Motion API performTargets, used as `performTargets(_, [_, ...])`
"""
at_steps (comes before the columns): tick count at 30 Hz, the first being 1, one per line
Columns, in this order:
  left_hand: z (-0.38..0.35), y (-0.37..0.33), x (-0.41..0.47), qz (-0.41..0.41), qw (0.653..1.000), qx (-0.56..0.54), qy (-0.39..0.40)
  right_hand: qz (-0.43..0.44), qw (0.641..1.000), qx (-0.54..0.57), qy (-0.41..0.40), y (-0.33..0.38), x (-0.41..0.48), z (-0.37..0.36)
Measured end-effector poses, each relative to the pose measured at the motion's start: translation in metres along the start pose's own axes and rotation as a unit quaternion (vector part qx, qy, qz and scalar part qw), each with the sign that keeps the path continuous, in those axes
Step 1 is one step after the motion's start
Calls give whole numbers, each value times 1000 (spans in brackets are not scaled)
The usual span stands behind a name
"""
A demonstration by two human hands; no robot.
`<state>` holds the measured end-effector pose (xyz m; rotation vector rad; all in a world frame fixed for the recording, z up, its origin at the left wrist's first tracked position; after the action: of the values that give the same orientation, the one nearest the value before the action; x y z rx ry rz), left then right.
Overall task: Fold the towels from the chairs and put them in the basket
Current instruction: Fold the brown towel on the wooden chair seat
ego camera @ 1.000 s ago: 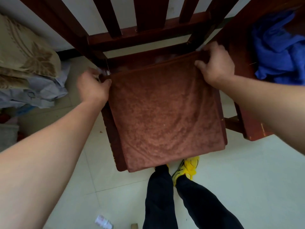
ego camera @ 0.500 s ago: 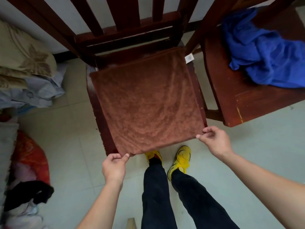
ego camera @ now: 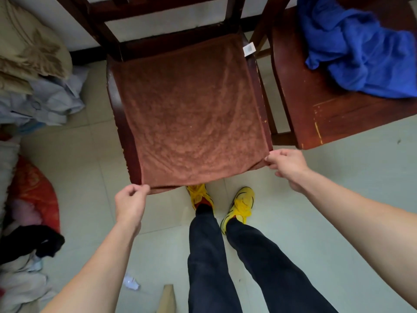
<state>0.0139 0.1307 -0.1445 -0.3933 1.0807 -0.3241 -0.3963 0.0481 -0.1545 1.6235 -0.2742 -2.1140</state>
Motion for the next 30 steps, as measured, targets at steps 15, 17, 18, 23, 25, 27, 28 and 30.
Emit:
performTargets(15, [-21,-5,-8,-46,990,89,98,67,977,-156,127,1,-7,5])
performTargets(17, [-19,-6,-1,-34,996,31,80,56,981,-145,113,-1,-1,8])
performTargets(18, [-20,-6,0,-27,996,1,87,47,983,-137,111,-3,0,10])
performTargets(23, [-23,7,-8,25,989,-8,147,28,984,-137,111,-10,-5,14])
performTargets(25, [-15,22,-10,51,989,14,135,7,984,-141,109,-17,-7,17])
performTargets(27, [-10,33,-15,61,989,16,134,-15,984,-132,121,-25,-13,20])
performTargets(28, [-8,38,-17,64,989,10,130,-24,984,-124,130,-29,-16,20])
performTargets(30, [-4,48,-24,75,990,-12,117,-36,985,-105,135,-39,-22,24])
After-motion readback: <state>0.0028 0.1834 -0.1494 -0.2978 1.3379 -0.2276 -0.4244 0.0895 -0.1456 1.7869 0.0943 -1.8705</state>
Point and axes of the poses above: each hand's wrist, its own x-axis towards the middle knuckle, its own z-axis out of the back of the hand, y = z × x, the point moved 7 cm from there along x, towards the middle knuckle, and after that the axes turned 9 degrees about y, right-handed, at the moved point
